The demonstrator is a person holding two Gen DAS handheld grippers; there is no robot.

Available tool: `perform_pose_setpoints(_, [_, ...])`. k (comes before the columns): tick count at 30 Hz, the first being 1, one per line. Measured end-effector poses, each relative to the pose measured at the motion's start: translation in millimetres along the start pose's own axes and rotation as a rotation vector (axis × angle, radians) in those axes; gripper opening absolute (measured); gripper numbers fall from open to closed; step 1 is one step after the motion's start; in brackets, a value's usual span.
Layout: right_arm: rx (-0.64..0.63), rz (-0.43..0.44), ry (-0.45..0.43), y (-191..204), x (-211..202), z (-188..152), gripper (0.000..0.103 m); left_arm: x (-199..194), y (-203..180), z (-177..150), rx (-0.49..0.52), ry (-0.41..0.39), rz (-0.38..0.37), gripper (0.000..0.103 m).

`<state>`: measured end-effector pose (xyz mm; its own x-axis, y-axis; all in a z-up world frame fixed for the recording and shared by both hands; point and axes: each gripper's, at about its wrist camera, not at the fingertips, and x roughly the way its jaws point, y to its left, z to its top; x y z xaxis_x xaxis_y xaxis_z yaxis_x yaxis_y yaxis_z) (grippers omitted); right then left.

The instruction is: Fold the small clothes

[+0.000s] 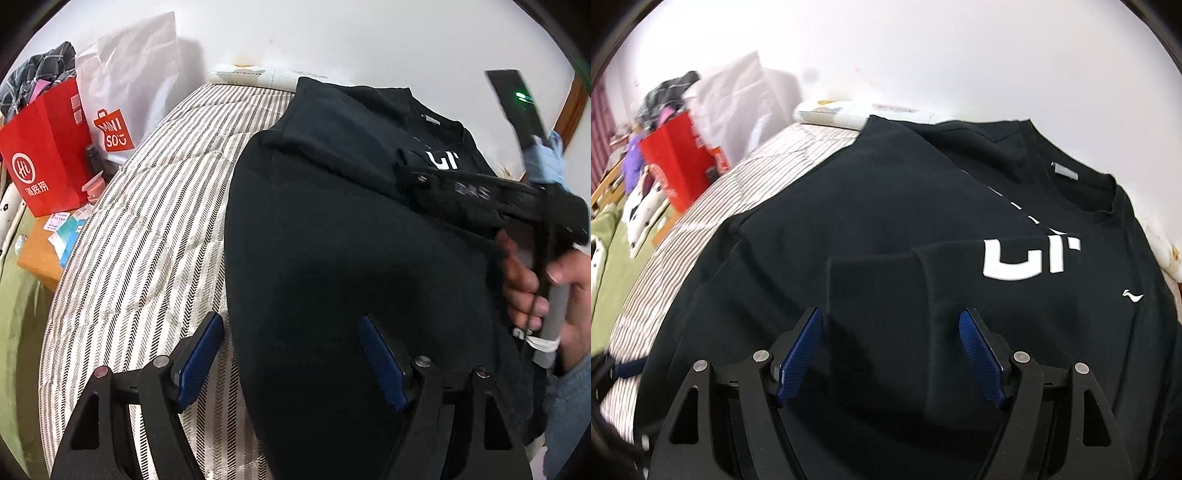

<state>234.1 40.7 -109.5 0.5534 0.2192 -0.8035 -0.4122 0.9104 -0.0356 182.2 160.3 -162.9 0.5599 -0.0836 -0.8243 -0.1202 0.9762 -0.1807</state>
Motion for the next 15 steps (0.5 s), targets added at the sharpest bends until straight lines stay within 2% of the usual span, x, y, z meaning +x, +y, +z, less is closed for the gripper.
perform_pose_setpoints(1, [0.01, 0.005, 0.002, 0.0, 4.6, 2.6, 0.075, 0.2, -0.7, -0.6, -0.001, -0.001, 0.002, 0.075])
perform_pose_setpoints(3, [0.018, 0.001, 0.012, 0.7, 14.2, 6.1, 0.064, 1.1, -2.1, -1.3, 0.006, -0.005, 0.014, 0.075])
perform_pose_setpoints(4, [0.016, -0.001, 0.019, 0.1, 17.4, 6.8, 0.057, 1.6, -3.9, -1.6, 0.01, -0.006, 0.021, 0.075])
perform_pose_setpoints(6, [0.008, 0.006, 0.009, -5.3, 14.8, 7.2, 0.035, 2.7, -7.2, -2.6, 0.028, -0.01, 0.039, 0.075])
perform_pose_setpoints(7, [0.015, 0.033, 0.003, -13.0, 8.1, 7.4, 0.02, 2.9, -8.6, -3.2, 0.037, -0.012, 0.047, 0.075])
perform_pose_setpoints(8, [0.031, 0.051, -0.002, -20.6, 0.9, 8.5, 0.016, 3.5, -10.3, -3.9, 0.047, -0.015, 0.057, 0.075])
perform_pose_setpoints(10, [0.063, 0.048, -0.046, -38.6, -19.2, 10.2, 0.015, 4.5, -13.4, -5.2, 0.062, -0.02, 0.077, 0.075])
perform_pose_setpoints(12, [0.08, 0.004, -0.103, -63.6, -42.7, 11.8, 0.014, 5.6, -16.6, -6.0, 0.07, -0.023, 0.093, 0.075])
perform_pose_setpoints(15, [0.153, -0.042, -0.15, -115.8, -71.1, 9.7, 0.014, 5.5, -15.9, -5.8, 0.064, -0.024, 0.095, 0.075])
